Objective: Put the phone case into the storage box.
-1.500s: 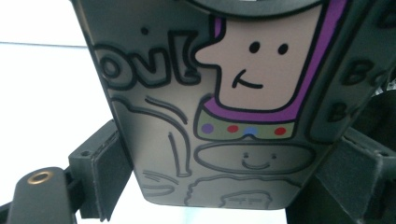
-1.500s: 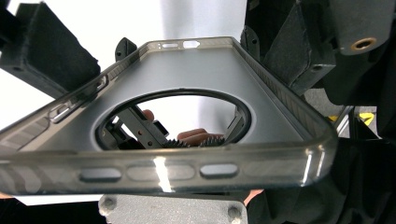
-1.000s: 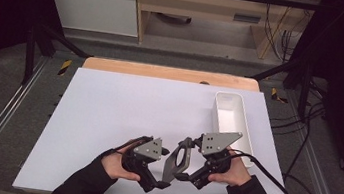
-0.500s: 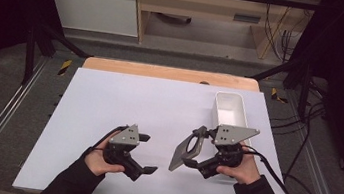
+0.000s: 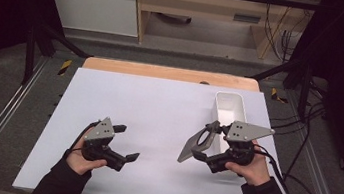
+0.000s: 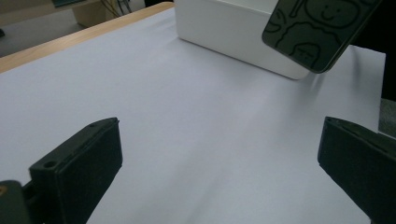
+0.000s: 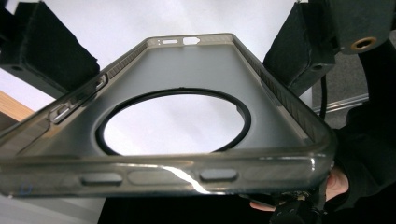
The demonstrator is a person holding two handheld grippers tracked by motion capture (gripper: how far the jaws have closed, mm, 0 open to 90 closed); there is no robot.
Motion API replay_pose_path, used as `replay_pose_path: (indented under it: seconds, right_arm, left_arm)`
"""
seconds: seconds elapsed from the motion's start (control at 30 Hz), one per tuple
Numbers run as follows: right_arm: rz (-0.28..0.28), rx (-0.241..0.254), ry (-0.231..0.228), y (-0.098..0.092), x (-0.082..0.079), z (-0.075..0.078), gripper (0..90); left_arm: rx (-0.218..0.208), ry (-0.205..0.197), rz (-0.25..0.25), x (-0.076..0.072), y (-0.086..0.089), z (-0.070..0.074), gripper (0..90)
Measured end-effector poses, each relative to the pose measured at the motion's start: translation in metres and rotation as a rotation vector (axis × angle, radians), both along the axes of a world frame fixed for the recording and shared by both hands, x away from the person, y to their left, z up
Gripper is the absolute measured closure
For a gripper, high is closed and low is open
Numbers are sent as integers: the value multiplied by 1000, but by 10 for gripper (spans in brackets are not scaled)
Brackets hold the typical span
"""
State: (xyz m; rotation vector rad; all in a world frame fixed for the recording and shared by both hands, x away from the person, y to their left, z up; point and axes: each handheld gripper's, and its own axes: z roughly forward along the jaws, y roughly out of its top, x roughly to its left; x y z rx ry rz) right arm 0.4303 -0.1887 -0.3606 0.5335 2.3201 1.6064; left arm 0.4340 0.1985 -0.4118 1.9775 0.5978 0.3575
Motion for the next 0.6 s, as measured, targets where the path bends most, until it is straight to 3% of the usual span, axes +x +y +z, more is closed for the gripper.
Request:
replay_pose_path:
  seconds: [0.2,0.6]
  right_arm:
    - [-49,-8,2,-6,-1,4,117]
    - [-124,10,-16,-14,-1,18,117]
  left_arm:
    - [-20,-5,89,1,23,-7,0]
    - [-33,-36,183,-4,55,-17,0]
